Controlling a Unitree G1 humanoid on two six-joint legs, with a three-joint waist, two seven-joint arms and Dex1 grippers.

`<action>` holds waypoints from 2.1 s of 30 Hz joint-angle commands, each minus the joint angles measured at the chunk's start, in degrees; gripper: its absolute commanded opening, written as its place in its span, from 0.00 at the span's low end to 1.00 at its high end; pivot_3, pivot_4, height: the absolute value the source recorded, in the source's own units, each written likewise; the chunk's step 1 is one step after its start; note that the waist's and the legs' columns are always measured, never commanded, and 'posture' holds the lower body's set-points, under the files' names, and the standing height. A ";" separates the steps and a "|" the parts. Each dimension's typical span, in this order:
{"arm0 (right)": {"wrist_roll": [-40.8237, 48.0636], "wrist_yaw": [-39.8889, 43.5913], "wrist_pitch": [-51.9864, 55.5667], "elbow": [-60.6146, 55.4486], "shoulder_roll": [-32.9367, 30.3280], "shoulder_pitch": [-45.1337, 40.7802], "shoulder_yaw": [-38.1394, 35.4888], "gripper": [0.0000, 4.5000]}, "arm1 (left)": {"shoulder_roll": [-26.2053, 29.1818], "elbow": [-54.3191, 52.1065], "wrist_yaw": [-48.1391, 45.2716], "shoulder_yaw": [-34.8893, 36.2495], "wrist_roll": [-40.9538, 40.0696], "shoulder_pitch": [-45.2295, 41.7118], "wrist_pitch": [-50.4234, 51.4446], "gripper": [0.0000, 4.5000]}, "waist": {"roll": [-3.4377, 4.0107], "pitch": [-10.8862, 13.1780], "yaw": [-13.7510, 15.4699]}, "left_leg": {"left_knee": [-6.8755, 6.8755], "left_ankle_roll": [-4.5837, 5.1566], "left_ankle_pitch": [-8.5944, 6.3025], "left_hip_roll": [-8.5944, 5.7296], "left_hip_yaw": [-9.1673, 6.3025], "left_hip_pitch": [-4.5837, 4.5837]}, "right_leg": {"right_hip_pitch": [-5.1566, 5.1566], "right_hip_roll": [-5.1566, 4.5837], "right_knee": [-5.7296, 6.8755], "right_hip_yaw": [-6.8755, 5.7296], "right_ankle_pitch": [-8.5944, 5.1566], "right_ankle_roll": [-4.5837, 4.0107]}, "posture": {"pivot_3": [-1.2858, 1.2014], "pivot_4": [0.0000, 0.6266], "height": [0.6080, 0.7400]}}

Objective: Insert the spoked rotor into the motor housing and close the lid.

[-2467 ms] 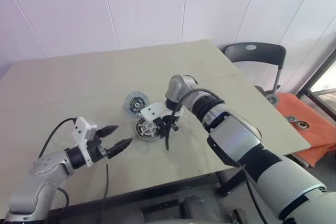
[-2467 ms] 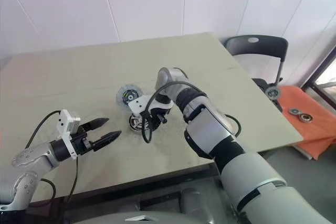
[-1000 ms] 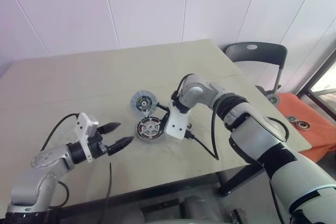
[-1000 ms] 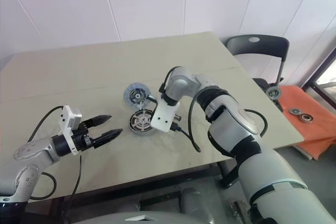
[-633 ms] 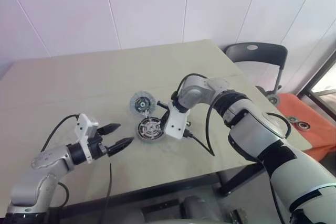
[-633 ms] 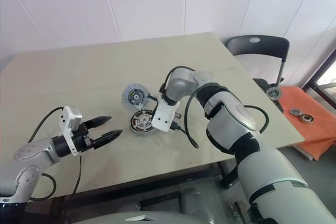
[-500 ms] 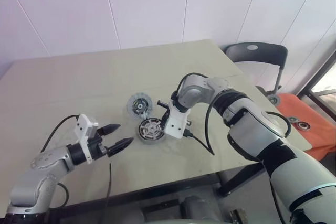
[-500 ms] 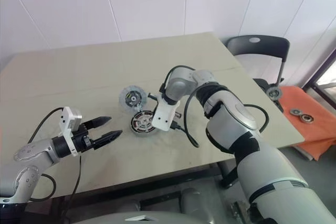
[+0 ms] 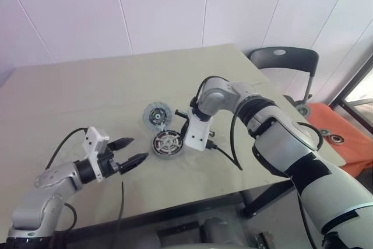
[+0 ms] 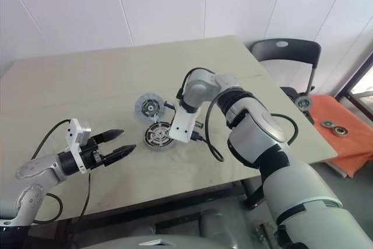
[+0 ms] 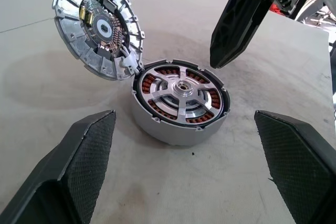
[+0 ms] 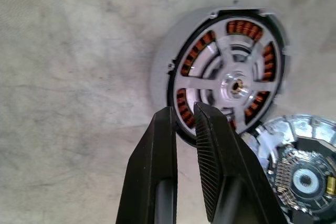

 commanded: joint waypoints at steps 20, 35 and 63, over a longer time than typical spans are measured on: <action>-4.02 -5.38 2.42 0.50 2.64 1.03 0.34 0.14 | -0.05 -1.64 1.00 0.63 -0.01 -0.12 -0.94 1.00 | -0.01 0.00 -0.19 | 0.00 0.00 0.00 0.00 0.00 0.02 | -0.01 0.01 0.02 0.00 0.00 0.00 | 0.52 0.00 1.00; -2.60 -3.34 7.60 2.99 5.57 1.81 -2.16 0.03 | -1.03 -2.38 1.93 0.22 0.08 0.73 -1.17 1.00 | -0.04 -0.03 -0.79 | 0.02 0.00 0.00 0.00 -0.06 0.26 | 0.13 0.10 0.06 0.06 -0.05 -0.08 | 0.52 0.00 1.00; 7.36 10.76 76.65 0.20 18.54 -0.40 -10.58 0.03 | -2.72 -2.09 2.90 -0.53 0.74 0.76 -1.96 1.00 | 0.17 0.11 -0.62 | 0.14 -0.01 0.00 -0.05 -0.19 -0.01 | -0.05 0.10 0.07 -0.01 -0.16 0.09 | 0.52 0.00 1.00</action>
